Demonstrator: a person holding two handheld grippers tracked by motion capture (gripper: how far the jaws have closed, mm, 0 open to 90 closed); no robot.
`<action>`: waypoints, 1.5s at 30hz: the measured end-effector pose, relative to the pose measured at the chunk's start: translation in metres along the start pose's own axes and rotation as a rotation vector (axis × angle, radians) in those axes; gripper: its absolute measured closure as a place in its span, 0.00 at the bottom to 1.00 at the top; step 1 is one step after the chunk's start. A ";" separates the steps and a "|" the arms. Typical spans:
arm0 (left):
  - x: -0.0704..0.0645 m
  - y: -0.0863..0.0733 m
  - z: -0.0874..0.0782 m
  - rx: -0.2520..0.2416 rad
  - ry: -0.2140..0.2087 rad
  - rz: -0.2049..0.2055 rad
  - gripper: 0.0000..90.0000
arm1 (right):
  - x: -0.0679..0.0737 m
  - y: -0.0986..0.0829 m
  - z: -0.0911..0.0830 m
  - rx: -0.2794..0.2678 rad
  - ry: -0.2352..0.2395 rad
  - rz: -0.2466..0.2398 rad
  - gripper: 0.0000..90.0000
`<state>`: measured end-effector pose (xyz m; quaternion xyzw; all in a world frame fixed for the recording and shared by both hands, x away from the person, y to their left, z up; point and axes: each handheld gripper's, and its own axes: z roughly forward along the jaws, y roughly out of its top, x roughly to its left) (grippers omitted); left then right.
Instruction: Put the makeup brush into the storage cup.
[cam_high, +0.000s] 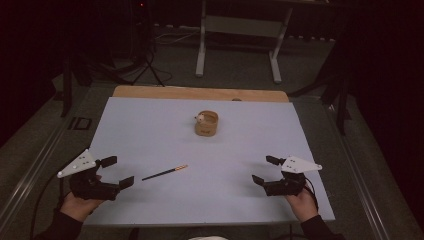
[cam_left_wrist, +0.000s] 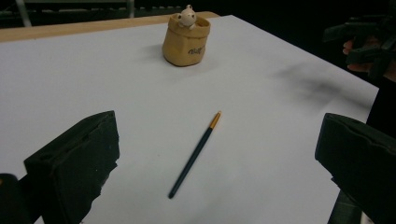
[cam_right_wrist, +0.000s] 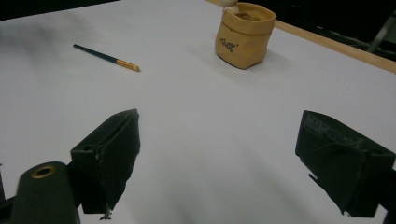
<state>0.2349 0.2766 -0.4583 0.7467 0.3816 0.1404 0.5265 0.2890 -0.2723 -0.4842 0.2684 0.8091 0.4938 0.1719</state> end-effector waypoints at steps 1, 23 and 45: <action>0.001 0.003 0.000 0.004 0.003 0.007 0.01 | 0.000 0.000 0.000 -0.001 0.001 0.002 0.15; -0.004 0.054 0.018 0.133 -0.048 0.171 0.01 | 0.000 0.000 0.001 -0.002 0.006 0.006 0.15; -0.008 0.075 0.051 0.316 -0.118 0.273 0.05 | 0.001 0.000 0.003 0.002 0.018 0.001 0.15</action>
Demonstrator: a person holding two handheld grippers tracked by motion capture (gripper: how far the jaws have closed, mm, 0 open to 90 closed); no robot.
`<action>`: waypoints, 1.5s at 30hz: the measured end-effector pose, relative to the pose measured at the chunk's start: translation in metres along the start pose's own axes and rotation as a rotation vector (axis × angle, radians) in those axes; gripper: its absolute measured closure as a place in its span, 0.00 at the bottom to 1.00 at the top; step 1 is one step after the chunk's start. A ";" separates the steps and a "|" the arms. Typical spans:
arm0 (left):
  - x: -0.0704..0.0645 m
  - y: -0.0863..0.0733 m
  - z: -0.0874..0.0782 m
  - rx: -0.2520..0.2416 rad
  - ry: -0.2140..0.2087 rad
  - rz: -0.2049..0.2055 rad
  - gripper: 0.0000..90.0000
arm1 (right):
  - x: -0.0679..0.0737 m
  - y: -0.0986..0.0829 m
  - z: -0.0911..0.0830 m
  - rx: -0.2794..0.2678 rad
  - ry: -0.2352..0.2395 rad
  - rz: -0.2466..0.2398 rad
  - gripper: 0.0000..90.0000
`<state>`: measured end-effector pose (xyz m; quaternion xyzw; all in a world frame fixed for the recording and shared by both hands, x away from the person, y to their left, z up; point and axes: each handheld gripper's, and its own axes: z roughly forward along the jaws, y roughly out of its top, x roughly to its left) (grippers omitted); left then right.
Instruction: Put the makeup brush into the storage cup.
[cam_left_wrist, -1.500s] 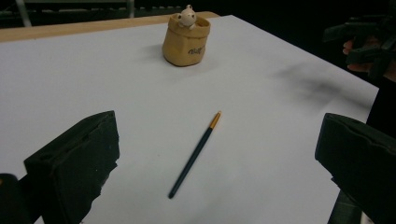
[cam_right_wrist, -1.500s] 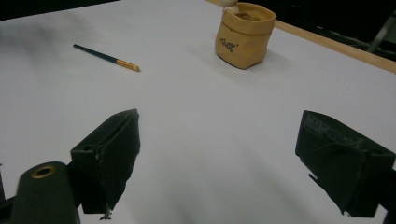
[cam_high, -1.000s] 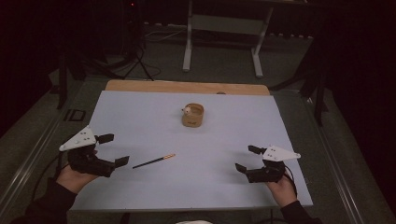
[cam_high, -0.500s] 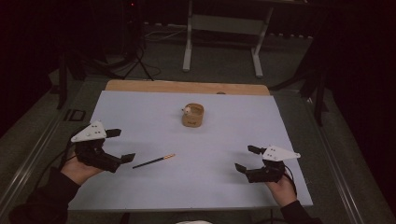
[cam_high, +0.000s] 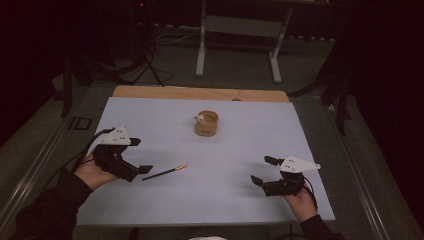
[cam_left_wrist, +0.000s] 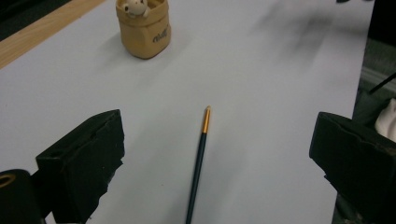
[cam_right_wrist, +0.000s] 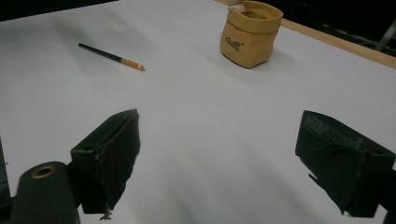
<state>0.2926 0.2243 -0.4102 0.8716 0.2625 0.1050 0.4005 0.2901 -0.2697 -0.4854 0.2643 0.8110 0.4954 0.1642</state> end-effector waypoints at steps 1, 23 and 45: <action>0.000 0.001 0.001 0.014 -0.001 0.006 0.05 | 0.000 0.000 0.000 0.000 0.000 0.001 0.15; -0.010 0.018 0.038 0.283 -0.066 0.110 0.05 | 0.000 0.000 0.001 0.003 0.012 0.003 0.15; -0.011 0.019 0.067 0.455 -0.132 0.176 0.34 | 0.000 0.000 0.002 0.001 0.015 0.006 0.15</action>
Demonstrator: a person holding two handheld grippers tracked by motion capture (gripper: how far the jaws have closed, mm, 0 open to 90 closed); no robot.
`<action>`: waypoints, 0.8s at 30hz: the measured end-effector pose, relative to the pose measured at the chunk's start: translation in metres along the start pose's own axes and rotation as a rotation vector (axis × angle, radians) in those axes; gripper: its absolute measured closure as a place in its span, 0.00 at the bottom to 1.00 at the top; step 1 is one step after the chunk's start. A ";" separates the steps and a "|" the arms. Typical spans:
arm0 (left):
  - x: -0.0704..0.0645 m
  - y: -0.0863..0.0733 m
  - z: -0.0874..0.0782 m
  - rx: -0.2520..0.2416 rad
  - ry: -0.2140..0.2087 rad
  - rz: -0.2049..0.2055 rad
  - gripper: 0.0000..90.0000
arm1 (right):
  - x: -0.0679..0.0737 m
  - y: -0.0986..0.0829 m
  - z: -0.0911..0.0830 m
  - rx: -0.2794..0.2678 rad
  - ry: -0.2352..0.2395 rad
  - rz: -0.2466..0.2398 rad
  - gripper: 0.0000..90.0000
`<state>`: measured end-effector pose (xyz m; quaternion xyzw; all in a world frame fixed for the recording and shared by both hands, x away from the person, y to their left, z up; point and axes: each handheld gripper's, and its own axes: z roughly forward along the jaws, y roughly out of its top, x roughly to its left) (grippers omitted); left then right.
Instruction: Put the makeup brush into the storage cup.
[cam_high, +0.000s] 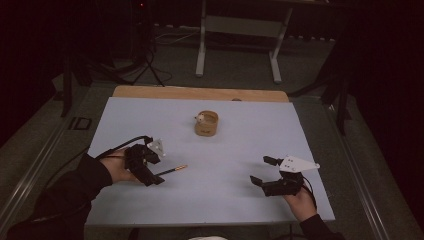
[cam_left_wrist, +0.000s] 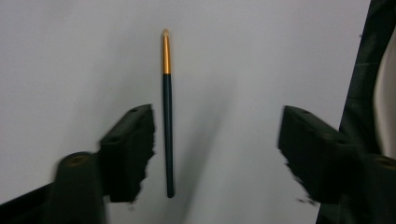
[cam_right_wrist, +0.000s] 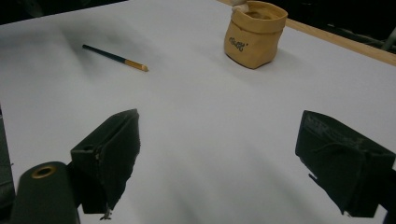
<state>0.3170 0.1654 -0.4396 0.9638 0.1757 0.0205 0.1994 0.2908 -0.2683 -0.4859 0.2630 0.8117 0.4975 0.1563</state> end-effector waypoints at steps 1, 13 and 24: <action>0.001 0.000 0.001 0.003 -0.004 -0.003 0.35 | 0.000 0.000 0.000 0.001 0.000 0.000 0.15; 0.008 -0.004 0.018 0.065 0.011 -0.027 0.52 | 0.000 0.000 0.000 0.001 0.001 -0.002 0.15; 0.018 -0.008 0.031 0.119 0.002 -0.033 0.69 | 0.000 0.000 0.001 0.005 0.001 -0.004 0.15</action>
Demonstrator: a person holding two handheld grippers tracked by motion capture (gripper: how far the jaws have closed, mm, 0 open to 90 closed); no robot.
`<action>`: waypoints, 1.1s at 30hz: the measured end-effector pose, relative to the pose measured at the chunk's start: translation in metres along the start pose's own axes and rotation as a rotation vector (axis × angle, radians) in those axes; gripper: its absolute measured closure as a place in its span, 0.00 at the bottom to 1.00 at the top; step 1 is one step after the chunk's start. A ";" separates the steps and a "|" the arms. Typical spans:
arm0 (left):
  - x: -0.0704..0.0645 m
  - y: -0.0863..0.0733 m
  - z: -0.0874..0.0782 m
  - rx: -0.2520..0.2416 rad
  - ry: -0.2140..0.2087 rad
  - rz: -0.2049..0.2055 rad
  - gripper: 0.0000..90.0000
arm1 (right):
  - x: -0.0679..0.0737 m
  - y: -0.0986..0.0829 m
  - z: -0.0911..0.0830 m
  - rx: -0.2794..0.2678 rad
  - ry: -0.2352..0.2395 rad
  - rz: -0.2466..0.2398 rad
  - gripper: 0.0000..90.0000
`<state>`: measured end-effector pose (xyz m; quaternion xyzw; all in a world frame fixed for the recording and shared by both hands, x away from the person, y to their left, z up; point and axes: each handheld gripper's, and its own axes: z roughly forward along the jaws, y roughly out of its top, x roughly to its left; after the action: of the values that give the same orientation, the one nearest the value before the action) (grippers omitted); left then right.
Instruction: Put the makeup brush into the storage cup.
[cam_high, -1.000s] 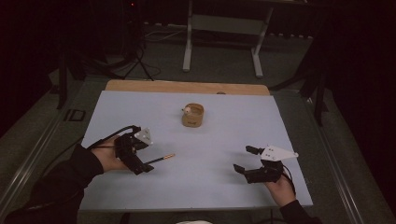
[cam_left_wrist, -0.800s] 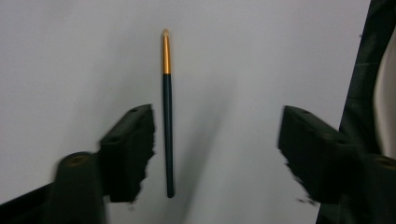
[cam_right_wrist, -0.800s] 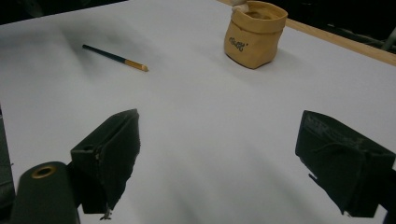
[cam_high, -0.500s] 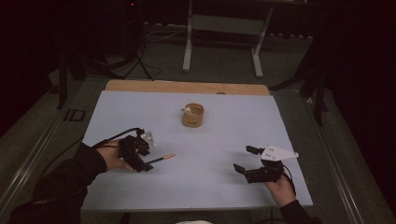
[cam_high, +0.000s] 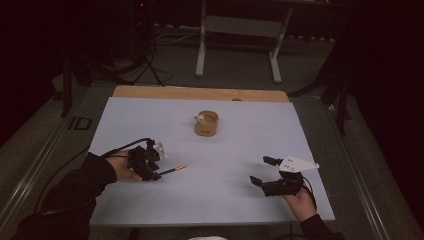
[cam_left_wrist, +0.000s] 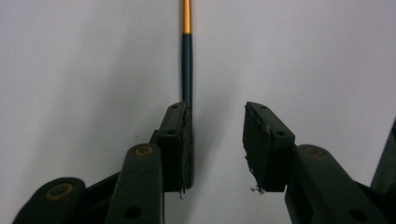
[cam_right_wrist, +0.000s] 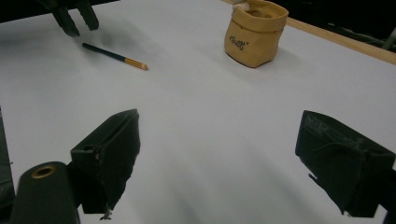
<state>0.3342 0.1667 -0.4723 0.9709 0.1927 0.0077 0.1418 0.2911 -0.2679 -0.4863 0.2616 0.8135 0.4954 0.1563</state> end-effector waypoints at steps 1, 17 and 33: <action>0.000 0.000 0.002 0.005 -0.002 0.002 0.70 | 0.000 0.000 0.000 0.000 0.000 -0.001 0.15; 0.007 0.000 0.021 0.055 0.022 0.002 0.79 | 0.000 0.000 0.000 0.004 0.001 -0.006 0.15; 0.008 0.006 0.035 0.103 0.028 0.002 0.85 | 0.000 0.000 0.000 0.003 0.003 -0.006 0.15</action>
<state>0.3462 0.1555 -0.5042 0.9770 0.1937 0.0116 0.0888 0.2912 -0.2676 -0.4865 0.2587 0.8154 0.4938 0.1563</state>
